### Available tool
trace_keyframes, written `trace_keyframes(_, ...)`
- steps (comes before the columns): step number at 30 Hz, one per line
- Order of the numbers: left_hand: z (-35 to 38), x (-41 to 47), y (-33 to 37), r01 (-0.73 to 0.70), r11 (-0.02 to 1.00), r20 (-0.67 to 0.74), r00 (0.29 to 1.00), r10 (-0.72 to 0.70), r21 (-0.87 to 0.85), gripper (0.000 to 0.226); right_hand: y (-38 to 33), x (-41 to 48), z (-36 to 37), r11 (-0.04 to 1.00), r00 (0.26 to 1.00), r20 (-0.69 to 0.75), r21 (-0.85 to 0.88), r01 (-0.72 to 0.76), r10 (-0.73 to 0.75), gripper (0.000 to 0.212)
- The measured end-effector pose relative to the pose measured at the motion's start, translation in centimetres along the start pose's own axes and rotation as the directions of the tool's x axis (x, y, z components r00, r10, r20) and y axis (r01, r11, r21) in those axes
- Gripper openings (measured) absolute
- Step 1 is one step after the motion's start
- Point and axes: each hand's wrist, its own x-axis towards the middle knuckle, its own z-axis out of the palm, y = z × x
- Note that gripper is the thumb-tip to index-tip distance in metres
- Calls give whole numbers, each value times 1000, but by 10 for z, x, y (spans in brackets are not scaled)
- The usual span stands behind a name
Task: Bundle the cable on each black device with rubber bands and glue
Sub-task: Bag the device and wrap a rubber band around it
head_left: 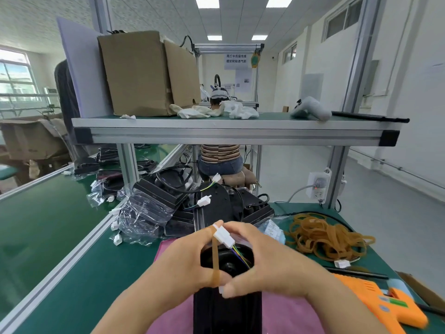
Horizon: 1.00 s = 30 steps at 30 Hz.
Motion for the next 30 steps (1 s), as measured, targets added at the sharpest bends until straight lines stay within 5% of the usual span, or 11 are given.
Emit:
trace_keyframes(5, 0, 2, -3, -21, 1000, 34, 999, 20, 7, 37, -23, -1, -1, 993, 941, -322, -86, 78, -102, 54)
trace_keyframes(8, 0, 3, -7, -37, 999, 72, 997, 39, -39, 34, -36, 1, 19, 899, 861, -375, -395, 188, -345, 23)
trace_keyframes(10, 0, 3, -8, -48, 996, 88, 995, 55, -73, 33, -40, 4, 32, 788, 835, -377, -607, 104, -401, 24)
trace_keyframes(14, 0, 2, -6, -89, 986, 106, 989, 104, -139, 34, -49, 8, 33, 754, 879, -439, -637, -157, -188, 38)
trace_keyframes(22, 1, 0, -5, -143, 990, 41, 989, 143, -2, 58, -61, 13, 31, 772, 907, -414, -599, -213, -71, 27)
trace_keyframes(30, 5, -2, -9, -143, 981, -7, 989, 145, 133, 71, -30, 1, -1, 817, 844, -535, -470, -335, 39, 16)
